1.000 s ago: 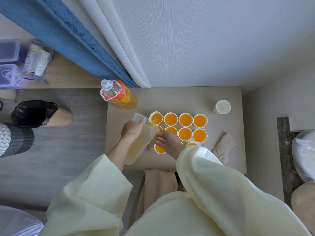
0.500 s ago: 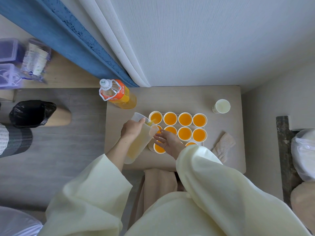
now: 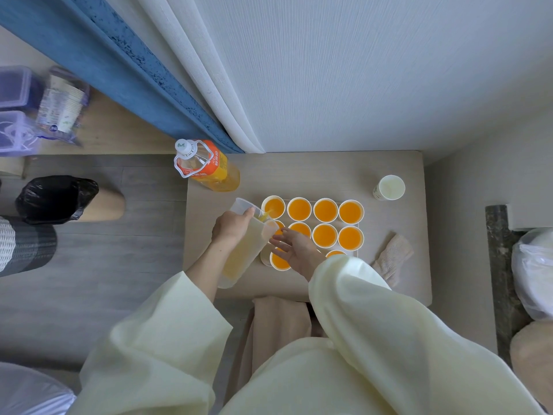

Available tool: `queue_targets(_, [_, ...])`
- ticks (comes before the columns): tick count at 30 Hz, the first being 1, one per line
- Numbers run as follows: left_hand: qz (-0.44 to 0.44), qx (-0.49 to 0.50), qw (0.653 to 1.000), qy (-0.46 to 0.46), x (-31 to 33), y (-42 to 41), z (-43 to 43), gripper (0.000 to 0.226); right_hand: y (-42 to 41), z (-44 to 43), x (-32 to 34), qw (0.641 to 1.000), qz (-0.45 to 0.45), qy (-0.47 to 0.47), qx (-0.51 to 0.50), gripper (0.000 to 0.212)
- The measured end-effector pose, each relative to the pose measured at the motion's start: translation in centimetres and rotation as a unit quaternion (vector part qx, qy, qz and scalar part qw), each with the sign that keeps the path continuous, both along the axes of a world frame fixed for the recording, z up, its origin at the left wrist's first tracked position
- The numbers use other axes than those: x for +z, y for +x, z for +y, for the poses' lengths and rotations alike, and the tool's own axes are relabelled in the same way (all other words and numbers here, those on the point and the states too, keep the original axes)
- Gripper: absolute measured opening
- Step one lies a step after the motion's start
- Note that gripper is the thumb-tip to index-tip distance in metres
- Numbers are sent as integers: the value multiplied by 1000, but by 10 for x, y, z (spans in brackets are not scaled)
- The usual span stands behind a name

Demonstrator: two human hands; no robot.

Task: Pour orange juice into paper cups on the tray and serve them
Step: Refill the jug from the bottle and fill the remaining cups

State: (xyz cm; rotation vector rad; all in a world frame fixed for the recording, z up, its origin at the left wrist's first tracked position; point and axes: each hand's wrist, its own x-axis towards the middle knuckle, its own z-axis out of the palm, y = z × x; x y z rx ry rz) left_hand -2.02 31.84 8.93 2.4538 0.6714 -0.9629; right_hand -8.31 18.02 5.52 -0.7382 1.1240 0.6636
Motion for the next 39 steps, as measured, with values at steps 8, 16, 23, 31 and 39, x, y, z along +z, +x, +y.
queue_targets(8, [-1,5,1000,-2,-1,2,1,63,1,0,-2,1000,-1,2,-3,38])
queue_targets(16, [-2,1,1000,1,-2,4,0,62,1,0,-4,1000,-6,3,-5,36])
queue_targets(23, [-2,-2,1000,3,-1,5,0,63,1,0,-6,1000,-8,4,-6,35])
queue_targets(31, [-1,-5,1000,3,-1,5,-1,62,1,-1,-6,1000,-11,4,-3,39])
queue_targets(39, [2,-4,1000,0,1,6,-1,62,2,-1,-6,1000,-11,5,1,39])
